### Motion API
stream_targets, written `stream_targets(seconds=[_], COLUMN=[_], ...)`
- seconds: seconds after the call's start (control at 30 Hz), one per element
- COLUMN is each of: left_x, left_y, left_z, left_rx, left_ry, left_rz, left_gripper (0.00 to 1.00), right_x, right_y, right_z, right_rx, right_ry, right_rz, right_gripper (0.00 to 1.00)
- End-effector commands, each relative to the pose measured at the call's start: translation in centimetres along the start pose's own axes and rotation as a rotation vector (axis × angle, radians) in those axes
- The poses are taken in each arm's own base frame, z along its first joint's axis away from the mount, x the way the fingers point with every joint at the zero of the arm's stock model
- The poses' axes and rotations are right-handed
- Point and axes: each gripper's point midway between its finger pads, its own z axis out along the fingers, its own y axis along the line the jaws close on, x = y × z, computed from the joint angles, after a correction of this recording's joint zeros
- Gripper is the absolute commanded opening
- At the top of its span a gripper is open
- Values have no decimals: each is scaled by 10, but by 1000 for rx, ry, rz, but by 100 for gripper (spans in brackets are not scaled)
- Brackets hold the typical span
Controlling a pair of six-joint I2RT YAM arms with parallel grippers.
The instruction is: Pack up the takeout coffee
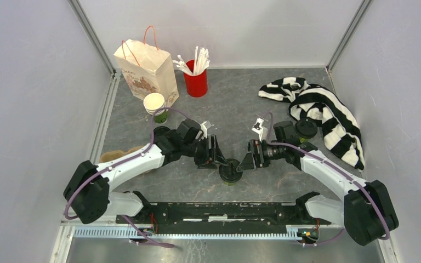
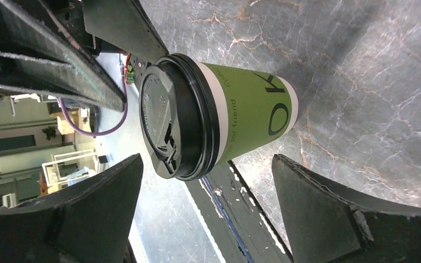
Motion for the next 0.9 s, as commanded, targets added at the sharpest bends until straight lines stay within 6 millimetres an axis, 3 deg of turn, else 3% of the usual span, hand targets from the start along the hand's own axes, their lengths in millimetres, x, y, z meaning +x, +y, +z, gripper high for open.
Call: stream_targets(seconds=[0.0,0.2,0.37,0.43,0.53,0.63,0.73,0.87], left_x=[1,15,37,43,38,25,11,2], left_y=[6,29,81,92,72,42,15,9], left_z=[3,9,15,16,8,-7,-23,-38], left_rx=[-3,-20,-134,-144,-81,-24,38,61], left_ry=[22,34,32,33,7,-30,-92,-157], left_rz=[36,-6,-58,-79,-63,-29,-17,-62], left_gripper=[66,56,47,45,48,67,83,83], right_x=[-4,11,38,44,29,5,-4,-12], right_y=[10,-3,-48,-63,-55,-33,-13,-1], right_z=[8,17,28,30,26,18,17,15], right_rx=[-52,-36,40,90,102,75,14,7], right_ry=[-23,-4,-18,-1,-3,-32,-26,-23], right_rz=[1,-8,11,31,3,-36,-42,-52], right_gripper=[90,78,71,66,66,74,83,91])
